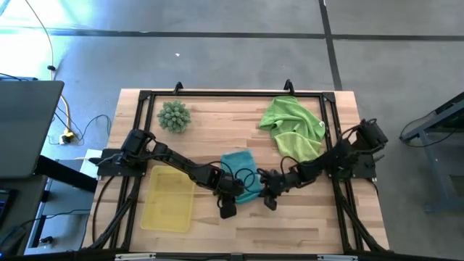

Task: Roll microfiber towels into tight, uniform cylinder then place into a basket
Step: Roll the blue towel

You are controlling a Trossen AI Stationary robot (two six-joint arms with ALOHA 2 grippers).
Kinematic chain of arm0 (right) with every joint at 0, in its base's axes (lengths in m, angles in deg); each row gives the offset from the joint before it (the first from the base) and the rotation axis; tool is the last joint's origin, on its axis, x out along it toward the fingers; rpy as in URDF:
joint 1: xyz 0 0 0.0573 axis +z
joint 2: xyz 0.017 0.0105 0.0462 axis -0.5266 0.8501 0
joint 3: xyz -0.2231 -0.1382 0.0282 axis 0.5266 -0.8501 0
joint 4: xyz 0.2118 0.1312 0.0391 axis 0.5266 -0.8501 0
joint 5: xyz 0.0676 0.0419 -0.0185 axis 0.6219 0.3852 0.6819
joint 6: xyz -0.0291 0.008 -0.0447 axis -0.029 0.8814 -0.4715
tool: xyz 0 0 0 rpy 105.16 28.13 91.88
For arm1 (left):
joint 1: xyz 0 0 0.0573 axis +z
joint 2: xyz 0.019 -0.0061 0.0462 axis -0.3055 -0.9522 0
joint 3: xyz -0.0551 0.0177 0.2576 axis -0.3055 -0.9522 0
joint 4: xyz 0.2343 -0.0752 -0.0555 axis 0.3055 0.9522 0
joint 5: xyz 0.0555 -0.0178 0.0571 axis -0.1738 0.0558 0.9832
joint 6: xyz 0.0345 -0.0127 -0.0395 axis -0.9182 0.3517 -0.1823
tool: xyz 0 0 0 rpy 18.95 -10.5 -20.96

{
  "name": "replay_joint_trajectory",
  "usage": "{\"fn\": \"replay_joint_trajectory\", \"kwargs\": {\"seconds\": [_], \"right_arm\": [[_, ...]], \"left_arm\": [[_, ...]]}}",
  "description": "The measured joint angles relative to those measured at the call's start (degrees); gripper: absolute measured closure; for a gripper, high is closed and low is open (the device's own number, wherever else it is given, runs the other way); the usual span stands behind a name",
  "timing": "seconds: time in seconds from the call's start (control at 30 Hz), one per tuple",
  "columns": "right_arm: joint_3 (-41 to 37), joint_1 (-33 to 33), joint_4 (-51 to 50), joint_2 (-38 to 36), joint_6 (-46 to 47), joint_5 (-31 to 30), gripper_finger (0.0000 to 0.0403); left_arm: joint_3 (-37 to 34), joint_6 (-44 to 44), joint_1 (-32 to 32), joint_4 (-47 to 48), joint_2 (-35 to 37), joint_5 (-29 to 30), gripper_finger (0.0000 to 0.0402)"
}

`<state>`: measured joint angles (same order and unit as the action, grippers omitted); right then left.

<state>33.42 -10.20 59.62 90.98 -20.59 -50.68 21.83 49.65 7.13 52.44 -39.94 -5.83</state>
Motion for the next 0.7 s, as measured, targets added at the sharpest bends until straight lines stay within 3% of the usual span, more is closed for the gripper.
{"fn": "replay_joint_trajectory", "kwargs": {"seconds": [0.43,0.7], "right_arm": [[0.0,-7.64,1.46,-0.7,-2.27,15.34,0.0398],[0.04,-11.99,-3.63,-0.79,-6.71,16.4,0.0398]], "left_arm": [[0.02,6.67,0.53,-0.34,0.23,-1.89,0.0387],[0.17,9.41,0.53,0.19,3.43,3.35,0.0387]]}}
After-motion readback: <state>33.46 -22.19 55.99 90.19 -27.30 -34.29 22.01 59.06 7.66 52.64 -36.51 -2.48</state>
